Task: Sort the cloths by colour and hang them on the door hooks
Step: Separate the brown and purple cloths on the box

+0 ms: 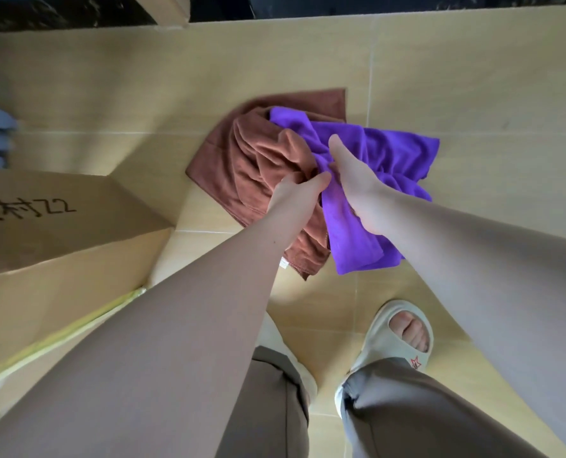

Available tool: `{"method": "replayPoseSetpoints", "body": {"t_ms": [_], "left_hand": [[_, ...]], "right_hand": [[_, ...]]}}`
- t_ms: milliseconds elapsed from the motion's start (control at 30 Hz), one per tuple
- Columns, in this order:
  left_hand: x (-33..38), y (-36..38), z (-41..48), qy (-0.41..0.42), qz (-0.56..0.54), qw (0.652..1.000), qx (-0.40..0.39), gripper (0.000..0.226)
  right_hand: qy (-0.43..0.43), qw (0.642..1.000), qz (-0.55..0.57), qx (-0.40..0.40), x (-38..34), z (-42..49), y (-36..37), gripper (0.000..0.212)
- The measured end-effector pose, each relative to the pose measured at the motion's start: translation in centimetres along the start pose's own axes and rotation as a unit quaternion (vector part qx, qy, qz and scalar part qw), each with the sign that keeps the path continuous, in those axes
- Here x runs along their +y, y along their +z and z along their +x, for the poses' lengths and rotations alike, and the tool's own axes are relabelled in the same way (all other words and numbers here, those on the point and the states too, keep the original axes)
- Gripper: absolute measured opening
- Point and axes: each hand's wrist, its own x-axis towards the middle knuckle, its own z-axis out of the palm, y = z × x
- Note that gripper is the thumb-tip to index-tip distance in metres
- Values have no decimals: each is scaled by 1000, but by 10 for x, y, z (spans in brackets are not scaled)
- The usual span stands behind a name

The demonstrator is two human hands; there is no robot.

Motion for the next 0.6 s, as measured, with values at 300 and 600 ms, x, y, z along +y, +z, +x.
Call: {"method": "replayPoseSetpoints", "body": {"t_ms": [300, 600], "left_hand": [[24, -16, -41, -23, -53, 998, 15, 21], [87, -36, -111, 14, -8, 999, 28, 7]], "right_hand": [[11, 999, 43, 6, -30, -57, -9, 68], [-13, 997, 60, 38, -72, -131, -29, 31]]}}
